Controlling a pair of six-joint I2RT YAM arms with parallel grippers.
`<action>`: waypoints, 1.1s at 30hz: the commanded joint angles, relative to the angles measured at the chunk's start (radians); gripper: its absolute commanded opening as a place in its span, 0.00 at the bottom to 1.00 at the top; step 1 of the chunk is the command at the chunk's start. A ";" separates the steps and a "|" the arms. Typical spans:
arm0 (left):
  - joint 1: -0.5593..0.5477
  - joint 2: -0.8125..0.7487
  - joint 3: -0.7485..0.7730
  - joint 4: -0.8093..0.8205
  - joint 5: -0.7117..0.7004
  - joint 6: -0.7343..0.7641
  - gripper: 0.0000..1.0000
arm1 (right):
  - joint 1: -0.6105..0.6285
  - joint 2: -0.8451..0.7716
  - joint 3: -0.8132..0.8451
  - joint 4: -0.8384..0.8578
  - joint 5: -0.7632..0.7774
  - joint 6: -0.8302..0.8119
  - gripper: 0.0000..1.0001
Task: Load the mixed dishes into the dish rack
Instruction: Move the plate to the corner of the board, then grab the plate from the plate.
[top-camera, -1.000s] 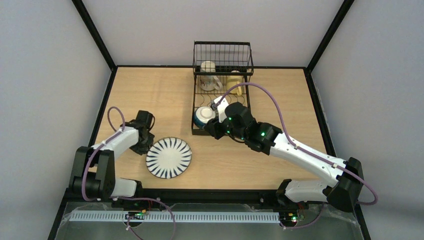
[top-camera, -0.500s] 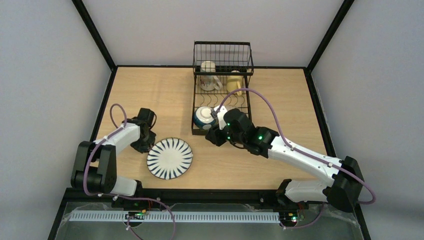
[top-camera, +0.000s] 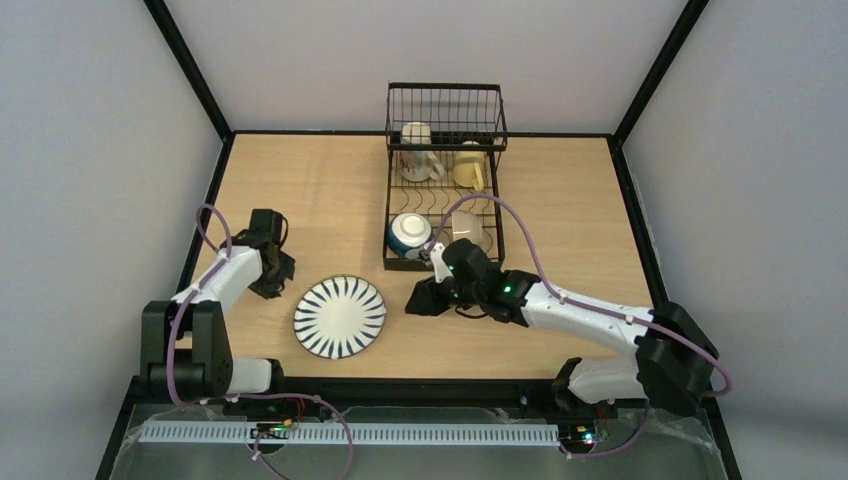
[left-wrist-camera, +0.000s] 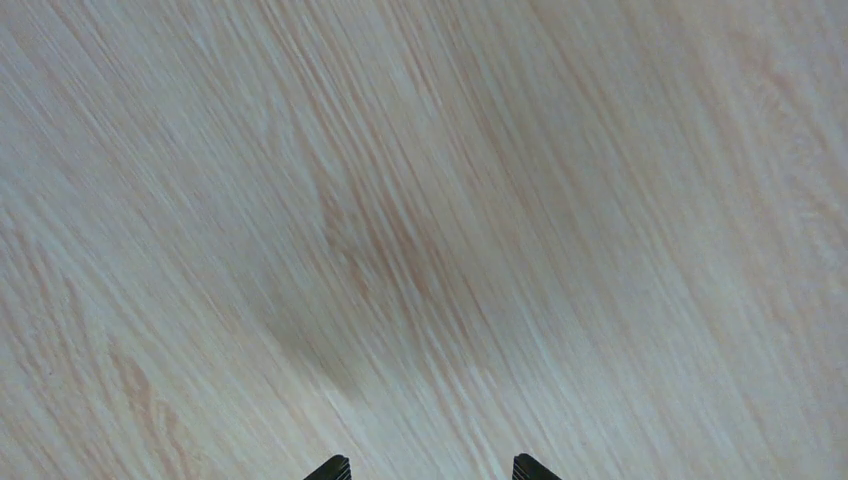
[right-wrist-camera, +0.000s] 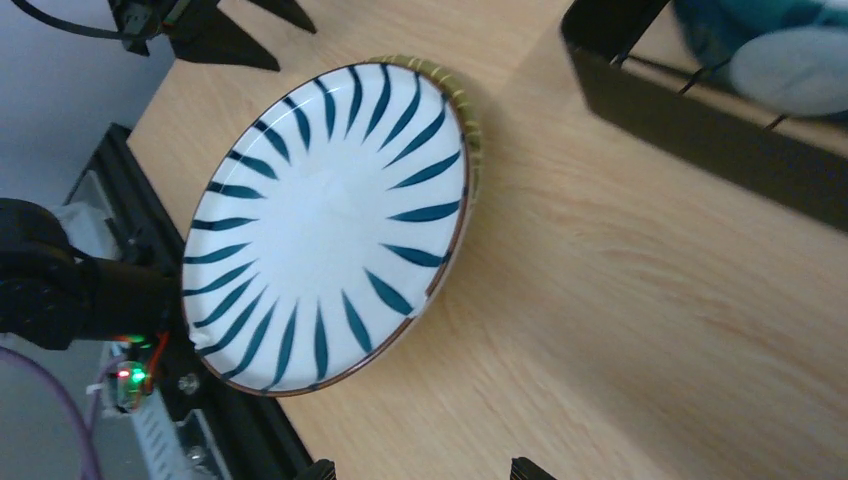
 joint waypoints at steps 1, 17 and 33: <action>0.022 -0.029 0.025 0.030 0.040 0.066 0.94 | 0.004 0.067 -0.044 0.152 -0.135 0.097 1.00; 0.066 -0.102 0.046 0.065 0.171 0.158 0.99 | 0.005 0.239 -0.124 0.497 -0.271 0.310 1.00; 0.068 -0.119 0.067 0.060 0.251 0.174 0.99 | 0.004 0.393 -0.102 0.653 -0.261 0.415 1.00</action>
